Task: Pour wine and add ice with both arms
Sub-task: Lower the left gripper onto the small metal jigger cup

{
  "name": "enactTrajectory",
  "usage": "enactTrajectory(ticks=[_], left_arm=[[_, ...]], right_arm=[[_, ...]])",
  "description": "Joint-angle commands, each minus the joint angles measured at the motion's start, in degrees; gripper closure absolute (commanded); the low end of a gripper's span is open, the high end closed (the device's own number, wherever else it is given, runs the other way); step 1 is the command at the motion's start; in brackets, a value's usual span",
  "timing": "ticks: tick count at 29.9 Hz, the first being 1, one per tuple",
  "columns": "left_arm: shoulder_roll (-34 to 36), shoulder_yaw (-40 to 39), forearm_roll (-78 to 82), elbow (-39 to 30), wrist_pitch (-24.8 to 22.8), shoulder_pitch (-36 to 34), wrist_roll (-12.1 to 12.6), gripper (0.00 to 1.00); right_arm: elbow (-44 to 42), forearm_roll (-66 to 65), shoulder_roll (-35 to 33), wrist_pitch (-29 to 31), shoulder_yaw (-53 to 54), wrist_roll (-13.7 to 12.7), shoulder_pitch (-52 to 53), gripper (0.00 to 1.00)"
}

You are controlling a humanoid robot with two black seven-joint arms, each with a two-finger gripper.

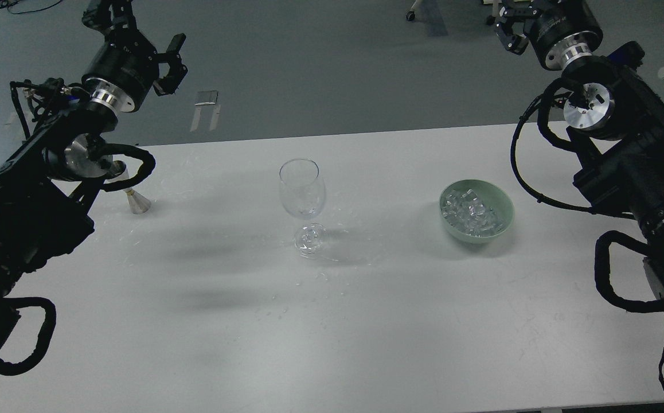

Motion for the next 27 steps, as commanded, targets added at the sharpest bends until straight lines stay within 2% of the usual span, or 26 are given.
enactTrajectory(ticks=[1, 11, 27], left_arm=[[-0.08, 0.1, 0.1, 0.9, -0.04, 0.11, 0.28, 0.02], [-1.48, -1.75, -0.51, 4.42, -0.4, 0.11, 0.63, 0.02], [-2.71, -1.92, -0.51, 3.8, 0.4, -0.33, 0.37, 0.02]], right_arm=[[0.25, 0.09, -0.06, 0.0, 0.09, 0.0, -0.14, 0.0], [0.6, 0.09, 0.73, 0.0, 0.53, 0.08, -0.23, 0.0], [0.51, 0.09, 0.29, 0.09, 0.53, 0.0, 0.04, 0.0]])
